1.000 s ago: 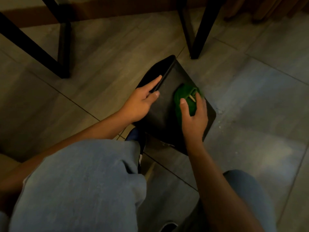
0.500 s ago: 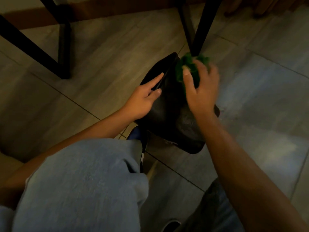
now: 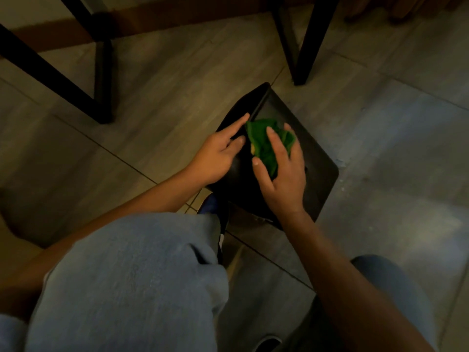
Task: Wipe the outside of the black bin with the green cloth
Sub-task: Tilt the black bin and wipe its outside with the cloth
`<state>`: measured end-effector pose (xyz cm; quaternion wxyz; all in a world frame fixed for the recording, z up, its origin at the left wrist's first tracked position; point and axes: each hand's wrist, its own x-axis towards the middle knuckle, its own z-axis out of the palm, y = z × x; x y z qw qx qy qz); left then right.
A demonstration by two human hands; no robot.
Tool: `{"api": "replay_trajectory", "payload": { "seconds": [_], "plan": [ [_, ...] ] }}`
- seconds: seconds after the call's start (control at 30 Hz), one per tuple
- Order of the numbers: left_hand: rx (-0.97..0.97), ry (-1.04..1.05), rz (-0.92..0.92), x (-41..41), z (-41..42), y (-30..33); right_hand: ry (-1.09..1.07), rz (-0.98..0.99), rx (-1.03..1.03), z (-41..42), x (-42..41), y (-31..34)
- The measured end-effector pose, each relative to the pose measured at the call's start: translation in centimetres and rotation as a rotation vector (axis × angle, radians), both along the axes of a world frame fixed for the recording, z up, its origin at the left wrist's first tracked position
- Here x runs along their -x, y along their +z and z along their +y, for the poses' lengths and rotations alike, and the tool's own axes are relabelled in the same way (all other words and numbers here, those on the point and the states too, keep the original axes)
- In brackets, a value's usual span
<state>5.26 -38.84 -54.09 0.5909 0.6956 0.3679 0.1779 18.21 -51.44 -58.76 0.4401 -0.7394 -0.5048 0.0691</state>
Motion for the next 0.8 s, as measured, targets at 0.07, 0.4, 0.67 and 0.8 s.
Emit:
{"api": "replay_trajectory", "payload": {
  "seconds": [0.07, 0.4, 0.67, 0.8],
  "plan": [
    [-0.001, 0.012, -0.004, -0.1, 0.2, 0.2, 0.008, 0.049, 0.005, -0.2, 1.0, 0.2],
    [-0.037, 0.029, 0.057, 0.8, 0.0, 0.6, -0.450, 0.231, 0.260, -1.0, -0.9, -3.4],
    [0.018, 0.119, 0.057, 1.6, 0.3, 1.0, -0.813, 0.687, 0.237, -5.7, -2.9, -7.2],
    [0.005, 0.134, 0.069, 1.2, -0.2, 1.4, -0.654, 0.585, 0.229, -5.4, 1.2, -5.1]
  ]
}}
